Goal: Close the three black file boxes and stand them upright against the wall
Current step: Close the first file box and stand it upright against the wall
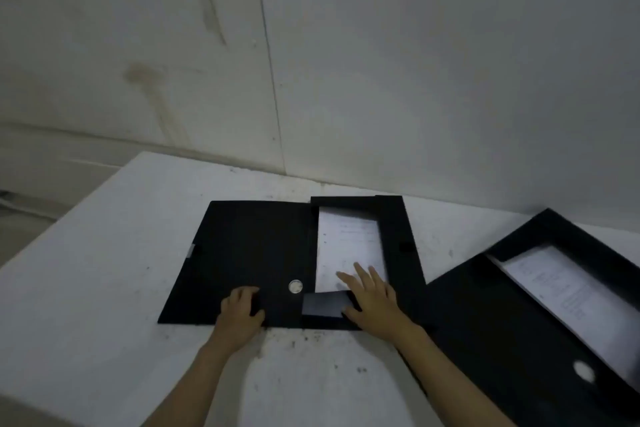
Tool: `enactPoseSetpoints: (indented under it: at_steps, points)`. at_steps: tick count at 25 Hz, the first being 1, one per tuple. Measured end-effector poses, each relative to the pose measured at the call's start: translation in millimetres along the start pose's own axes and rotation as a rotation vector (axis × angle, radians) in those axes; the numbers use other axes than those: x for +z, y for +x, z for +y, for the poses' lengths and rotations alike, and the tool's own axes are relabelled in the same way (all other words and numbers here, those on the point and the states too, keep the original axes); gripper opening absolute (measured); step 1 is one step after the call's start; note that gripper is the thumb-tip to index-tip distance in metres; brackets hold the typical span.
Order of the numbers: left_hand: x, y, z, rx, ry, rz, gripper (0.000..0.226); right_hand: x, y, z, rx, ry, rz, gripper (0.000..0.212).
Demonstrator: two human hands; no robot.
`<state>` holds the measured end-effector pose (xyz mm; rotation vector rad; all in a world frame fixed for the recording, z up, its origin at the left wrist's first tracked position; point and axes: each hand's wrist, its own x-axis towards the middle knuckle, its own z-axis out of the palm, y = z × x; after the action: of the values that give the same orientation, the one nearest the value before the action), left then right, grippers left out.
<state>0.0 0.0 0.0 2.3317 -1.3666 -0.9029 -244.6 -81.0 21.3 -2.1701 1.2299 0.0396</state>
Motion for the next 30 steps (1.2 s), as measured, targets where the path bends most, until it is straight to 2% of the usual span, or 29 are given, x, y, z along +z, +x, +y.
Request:
enactPoseSetpoints:
  at_steps: [3,7,11,14,17,25,27,30]
  points:
    - [-5.1,3.7,-27.2,-0.050,0.040,0.022,0.054,28.9,9.5,-27.9,-0.054,-0.140,-0.049,0.064]
    - [-17.8,7.1,-53.5,-0.164,0.012,0.098,0.058,54.4,18.8,-37.0,0.014,-0.288,-0.037,0.066]
    - [-35.8,10.0,-74.4,-0.371,-0.078,0.216,0.068,55.7,27.2,-37.9,0.088,-0.298,-0.037,0.061]
    - [-43.1,11.5,-81.1,-0.462,-0.161,0.242,0.072,60.5,28.5,-35.3,0.098,-0.328,0.004,0.061]
    - [-46.4,14.5,-81.5,-0.469,-0.147,0.277,0.066,66.7,26.1,-32.3,0.072,-0.340,0.061,0.079]
    - [-66.4,28.0,-92.3,-0.521,-0.296,0.319,0.054,69.3,27.8,-29.8,0.048,-0.343,0.111,0.077]
    - [-77.4,28.6,-88.8,-0.517,-0.427,0.409,0.048,73.2,28.1,-28.5,0.043,-0.326,0.111,0.070]
    - [-104.0,22.2,-59.4,-0.350,-0.759,0.540,0.036,70.0,25.1,-31.2,0.024,-0.347,0.112,0.065]
